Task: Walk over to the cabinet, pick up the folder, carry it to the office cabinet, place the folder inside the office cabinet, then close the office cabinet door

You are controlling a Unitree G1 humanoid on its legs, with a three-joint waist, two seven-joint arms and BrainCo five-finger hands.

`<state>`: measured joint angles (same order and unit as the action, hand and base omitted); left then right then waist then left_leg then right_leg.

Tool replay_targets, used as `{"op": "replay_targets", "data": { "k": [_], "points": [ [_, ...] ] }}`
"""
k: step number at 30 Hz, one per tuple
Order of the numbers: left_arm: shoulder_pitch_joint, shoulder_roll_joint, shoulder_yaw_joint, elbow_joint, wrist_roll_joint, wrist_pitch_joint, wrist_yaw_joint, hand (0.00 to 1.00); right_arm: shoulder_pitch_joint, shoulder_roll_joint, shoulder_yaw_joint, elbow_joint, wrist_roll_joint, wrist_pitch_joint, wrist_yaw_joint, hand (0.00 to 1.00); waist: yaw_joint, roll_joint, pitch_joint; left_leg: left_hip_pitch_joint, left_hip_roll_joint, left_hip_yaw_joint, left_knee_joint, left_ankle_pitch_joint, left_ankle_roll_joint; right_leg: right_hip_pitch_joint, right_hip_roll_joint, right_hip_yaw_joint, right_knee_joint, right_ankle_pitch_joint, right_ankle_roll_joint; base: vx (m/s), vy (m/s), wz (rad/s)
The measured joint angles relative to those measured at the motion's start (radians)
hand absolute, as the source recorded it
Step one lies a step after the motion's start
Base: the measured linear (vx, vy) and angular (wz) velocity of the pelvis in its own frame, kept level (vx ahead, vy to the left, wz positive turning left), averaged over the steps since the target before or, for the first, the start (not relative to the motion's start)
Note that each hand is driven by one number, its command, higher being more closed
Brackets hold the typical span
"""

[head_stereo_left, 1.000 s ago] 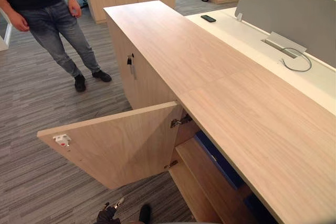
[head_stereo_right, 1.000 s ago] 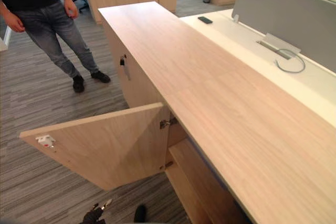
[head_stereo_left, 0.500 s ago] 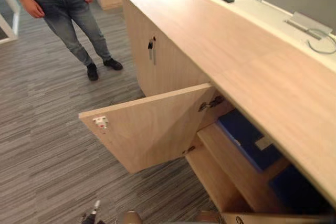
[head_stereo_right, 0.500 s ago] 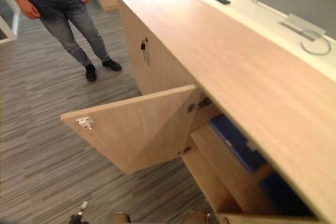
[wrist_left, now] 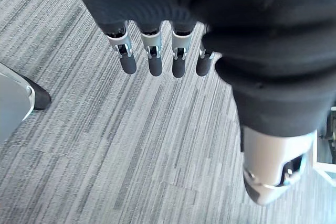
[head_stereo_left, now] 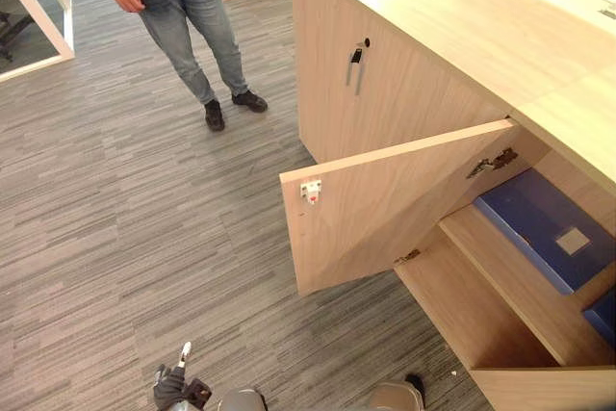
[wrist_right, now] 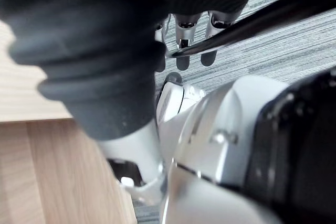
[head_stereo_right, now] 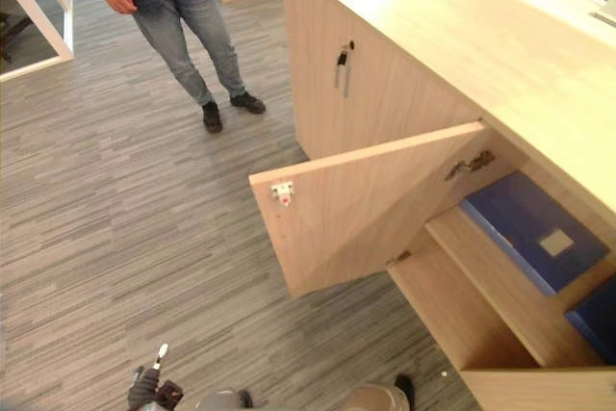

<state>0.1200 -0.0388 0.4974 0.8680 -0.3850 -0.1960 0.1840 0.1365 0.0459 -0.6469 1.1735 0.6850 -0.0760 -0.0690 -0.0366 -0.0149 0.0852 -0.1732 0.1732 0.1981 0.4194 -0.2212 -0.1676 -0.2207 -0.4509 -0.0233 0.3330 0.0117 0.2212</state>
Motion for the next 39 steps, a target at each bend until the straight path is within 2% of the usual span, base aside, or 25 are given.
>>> {"op": "replay_targets", "data": {
  "k": [2, 5, 10, 12, 15, 19, 20, 21, 22, 26, 27, 28, 29, 30, 31, 32, 33, 34, 35, 36, 37, 38, 39],
  "points": [
    [0.009, 0.002, -0.010, 0.018, 0.001, 0.000, -0.005, 0.00, -0.003, -0.006, 0.000, 0.001, 0.000, 0.000, 0.000, 0.00, 0.000, 0.009, -0.014, 0.030, 0.019, 0.007, -0.061, 0.033, -0.013, 0.007, 0.027, -0.002, -0.022, 0.001, 0.001, 0.08, -0.113, -0.16],
    [0.005, -0.002, -0.043, 0.073, 0.001, 0.003, -0.018, 0.00, -0.019, -0.033, 0.003, 0.019, -0.001, 0.000, 0.000, 0.00, -0.008, 0.032, -0.026, 0.116, 0.060, 0.014, -0.229, 0.121, -0.042, 0.035, 0.084, -0.035, -0.068, 0.002, 0.004, 0.05, -0.159, -0.18],
    [0.003, 0.005, -0.082, 0.086, 0.005, 0.004, -0.018, 0.00, -0.025, -0.067, 0.018, 0.036, -0.002, -0.001, 0.000, 0.00, -0.028, 0.032, -0.027, 0.170, 0.063, 0.012, -0.343, 0.194, -0.058, 0.072, 0.099, -0.055, -0.118, 0.002, 0.004, -0.03, -0.064, 0.02],
    [0.002, 0.013, -0.096, 0.086, 0.015, 0.004, -0.018, 0.00, -0.026, -0.065, 0.038, 0.042, -0.002, 0.000, 0.000, 0.00, -0.027, 0.033, -0.027, 0.174, 0.062, 0.014, -0.367, 0.212, -0.062, 0.079, 0.103, -0.057, -0.149, 0.002, 0.004, -0.06, -0.034, -0.04],
    [0.001, 0.031, -0.138, 0.086, 0.044, 0.004, -0.018, 0.00, -0.032, -0.064, 0.062, 0.043, -0.002, 0.001, 0.000, 0.00, -0.029, 0.035, -0.025, 0.175, 0.061, 0.012, -0.409, 0.247, -0.073, 0.081, 0.110, -0.058, -0.191, -0.014, 0.025, -0.09, -0.067, -0.03],
    [-0.016, 0.040, -0.220, 0.082, 0.062, 0.004, -0.017, 0.00, -0.032, -0.077, 0.102, 0.040, -0.002, -0.001, -0.001, 0.00, -0.033, 0.039, -0.024, 0.193, 0.079, 0.001, -0.460, 0.281, -0.086, 0.080, 0.134, -0.067, -0.188, -0.016, 0.022, -0.07, -0.040, 0.03],
    [-0.023, 0.045, -0.235, 0.072, 0.062, 0.005, -0.016, 0.00, -0.034, -0.075, 0.104, 0.039, -0.001, -0.001, -0.001, 0.00, -0.033, 0.035, -0.021, 0.188, 0.080, -0.002, -0.447, 0.279, -0.085, 0.080, 0.134, -0.067, -0.186, -0.016, 0.023, -0.07, -0.005, 0.03],
    [-0.025, 0.048, -0.246, 0.041, 0.062, 0.005, -0.016, 0.00, -0.035, -0.072, 0.104, 0.038, 0.000, -0.001, -0.001, 0.00, -0.035, 0.021, -0.012, 0.160, 0.082, -0.013, -0.385, 0.253, -0.078, 0.081, 0.131, -0.066, -0.183, -0.014, 0.023, -0.06, 0.005, 0.03],
    [-0.028, 0.051, -0.250, 0.026, 0.062, 0.006, -0.016, 0.00, -0.035, -0.071, 0.104, 0.039, 0.000, -0.001, -0.001, 0.00, -0.036, 0.018, -0.009, 0.140, 0.085, -0.020, -0.336, 0.229, -0.079, 0.082, 0.130, -0.066, -0.182, -0.013, 0.024, -0.07, 0.020, -0.02],
    [-0.042, 0.080, -0.278, 0.003, 0.062, 0.005, -0.015, 0.00, -0.035, -0.063, 0.109, 0.036, 0.027, -0.008, -0.005, 0.00, -0.045, 0.010, 0.013, 0.069, 0.119, -0.020, -0.062, 0.062, -0.084, 0.103, 0.139, -0.028, -0.194, 0.008, 0.023, -0.04, 0.061, -0.28],
    [-0.043, 0.085, -0.281, 0.005, 0.064, 0.005, -0.014, 0.00, -0.038, -0.060, 0.109, 0.033, 0.041, -0.012, -0.005, 0.00, -0.043, 0.009, 0.018, 0.063, 0.127, -0.010, -0.036, 0.045, -0.082, 0.101, 0.143, -0.019, -0.198, 0.017, 0.016, -0.04, 0.095, -0.69],
    [-0.045, 0.093, -0.290, 0.005, 0.071, 0.006, -0.015, 0.00, -0.049, -0.049, 0.109, 0.022, 0.066, -0.019, -0.007, 0.00, -0.034, 0.015, 0.029, 0.053, 0.145, 0.026, 0.012, 0.018, -0.076, 0.090, 0.155, -0.023, -0.206, 0.062, -0.009, -0.08, 0.095, -1.02],
    [-0.052, 0.094, -0.297, 0.006, 0.080, 0.007, -0.015, 0.00, -0.060, -0.035, 0.130, -0.013, 0.085, -0.025, -0.008, 0.00, -0.025, 0.013, 0.060, 0.053, 0.157, 0.072, 0.034, 0.003, -0.058, 0.050, 0.164, -0.065, -0.206, 0.146, -0.062, -0.11, 0.101, -1.06],
    [-0.059, 0.092, -0.298, 0.006, 0.085, 0.010, -0.015, 0.00, -0.066, -0.031, 0.139, -0.028, 0.085, -0.028, -0.008, 0.00, -0.024, 0.018, 0.076, 0.054, 0.155, 0.085, 0.037, 0.000, -0.044, 0.039, 0.163, -0.113, -0.210, 0.191, -0.100, -0.18, 0.133, -1.15],
    [-0.071, 0.087, -0.303, 0.006, 0.098, 0.017, -0.018, 0.00, -0.070, -0.035, 0.165, -0.043, 0.087, -0.035, -0.008, 0.00, -0.025, 0.010, 0.103, 0.068, 0.135, 0.127, 0.026, -0.001, -0.001, 0.018, 0.164, -0.193, -0.270, 0.332, -0.204, -0.26, 0.181, -1.37],
    [-0.064, 0.081, -0.306, 0.006, 0.105, 0.023, -0.021, 0.00, -0.080, -0.046, 0.169, -0.053, 0.095, -0.036, -0.011, 0.00, 0.008, 0.026, 0.116, 0.103, 0.146, 0.217, -0.018, 0.022, 0.030, 0.020, 0.177, -0.238, -0.358, 0.473, -0.223, -0.28, 0.175, -1.38],
    [-0.063, 0.074, -0.306, 0.004, 0.106, 0.029, -0.025, 0.00, -0.077, -0.047, 0.167, -0.061, 0.105, -0.035, -0.015, 0.00, 0.008, 0.033, 0.124, 0.118, 0.146, 0.248, -0.028, 0.027, 0.037, 0.004, 0.169, -0.265, -0.252, 0.383, -0.215, -0.30, 0.201, -1.15],
    [-0.046, 0.063, -0.307, -0.010, 0.108, 0.033, -0.033, 0.00, -0.060, -0.048, 0.169, -0.061, 0.118, -0.032, -0.016, 0.00, 0.011, 0.049, 0.131, 0.155, 0.144, 0.272, -0.047, 0.033, 0.047, -0.011, 0.152, -0.283, 0.019, 0.167, -0.214, -0.21, 0.175, -0.49],
    [-0.016, 0.069, -0.313, -0.032, 0.110, 0.034, -0.038, 0.00, -0.042, -0.038, 0.167, -0.060, 0.119, -0.030, -0.016, 0.00, 0.006, 0.052, 0.124, 0.184, 0.130, 0.290, -0.079, 0.048, 0.054, 0.005, 0.128, -0.314, 0.202, 0.037, -0.216, -0.16, 0.175, -0.35],
    [-0.010, 0.074, -0.316, -0.039, 0.110, 0.034, -0.040, 0.00, -0.036, -0.038, 0.165, -0.060, 0.119, -0.031, -0.015, 0.00, 0.005, 0.050, 0.122, 0.195, 0.118, 0.299, -0.105, 0.061, 0.055, 0.026, 0.117, -0.334, 0.252, -0.007, -0.214, -0.06, 0.110, -0.15],
    [0.003, 0.083, -0.321, -0.046, 0.110, 0.038, -0.044, 0.00, -0.032, -0.039, 0.169, -0.053, 0.119, -0.030, -0.015, 0.00, 0.004, 0.044, 0.114, 0.206, 0.078, 0.303, -0.178, 0.103, 0.061, 0.082, 0.111, -0.385, 0.240, -0.053, -0.175, -0.02, 0.053, -0.24],
    [0.018, 0.089, -0.321, -0.057, 0.110, 0.040, -0.048, 0.00, -0.038, -0.038, 0.176, -0.038, 0.118, -0.029, -0.015, 0.00, 0.012, 0.025, 0.095, 0.207, 0.031, 0.319, -0.261, 0.150, 0.066, 0.130, 0.132, -0.413, 0.091, -0.071, -0.140, -0.02, 0.031, -0.35],
    [0.018, 0.090, -0.319, -0.055, 0.109, 0.044, -0.049, 0.00, -0.043, -0.043, 0.183, -0.028, 0.108, -0.030, -0.015, 0.00, 0.019, 0.021, 0.092, 0.208, 0.013, 0.339, -0.295, 0.173, 0.066, 0.147, 0.147, -0.414, 0.003, -0.072, -0.137, -0.04, -0.007, -0.68]
  ]
}}
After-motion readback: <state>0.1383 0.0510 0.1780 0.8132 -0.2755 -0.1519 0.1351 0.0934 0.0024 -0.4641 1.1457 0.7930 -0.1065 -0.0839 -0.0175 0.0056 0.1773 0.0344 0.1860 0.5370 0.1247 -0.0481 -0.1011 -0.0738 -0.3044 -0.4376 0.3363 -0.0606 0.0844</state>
